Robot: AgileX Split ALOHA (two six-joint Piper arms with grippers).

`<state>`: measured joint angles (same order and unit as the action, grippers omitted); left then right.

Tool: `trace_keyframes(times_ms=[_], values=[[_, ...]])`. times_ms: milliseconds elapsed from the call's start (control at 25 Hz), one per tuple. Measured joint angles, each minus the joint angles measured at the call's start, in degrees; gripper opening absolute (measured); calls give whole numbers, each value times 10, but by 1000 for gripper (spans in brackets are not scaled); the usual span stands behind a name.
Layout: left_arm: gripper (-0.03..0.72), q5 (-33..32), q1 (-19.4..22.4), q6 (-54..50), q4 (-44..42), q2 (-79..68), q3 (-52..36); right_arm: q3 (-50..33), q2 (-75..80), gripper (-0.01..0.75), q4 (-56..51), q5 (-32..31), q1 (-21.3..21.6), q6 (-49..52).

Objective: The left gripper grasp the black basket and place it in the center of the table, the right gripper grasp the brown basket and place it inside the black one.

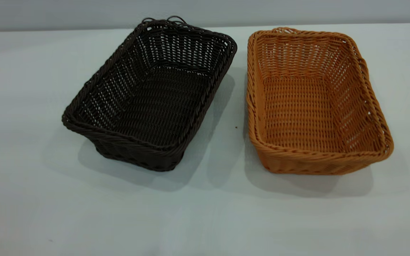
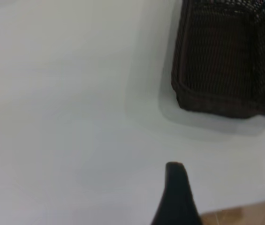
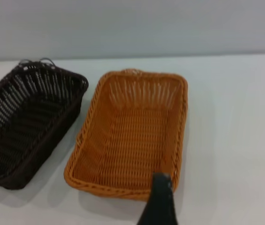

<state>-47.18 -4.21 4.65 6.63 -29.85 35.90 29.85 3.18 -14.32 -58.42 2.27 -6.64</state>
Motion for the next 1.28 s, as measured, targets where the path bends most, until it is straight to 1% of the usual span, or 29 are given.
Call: trace_keyframes(times_ms=[200, 400, 600, 720, 840, 1040, 1160, 1280], values=[[490, 72, 0, 5, 3, -167, 46, 0, 48, 565, 0, 23, 0, 1], [490, 153, 0, 16, 12, -348, 110, 0, 68, 565, 0, 31, 0, 2], [490, 201, 0, 21, 24, -519, 187, 0, 90, 565, 0, 35, 0, 29], [490, 218, -6, 52, 29, -606, 233, 0, 117, 565, 0, 51, 0, 43], [490, 244, -18, 91, 31, -683, 273, 0, 157, 565, -1, 74, 0, 55], [490, 269, -56, 156, 33, -794, 330, 0, 244, 565, -2, 127, 0, 70], [490, 285, -76, 168, 33, -849, 358, 0, 299, 565, -15, 159, 0, 71], [490, 306, -86, 170, 33, -895, 388, 0, 356, 565, -32, 183, 0, 72]])
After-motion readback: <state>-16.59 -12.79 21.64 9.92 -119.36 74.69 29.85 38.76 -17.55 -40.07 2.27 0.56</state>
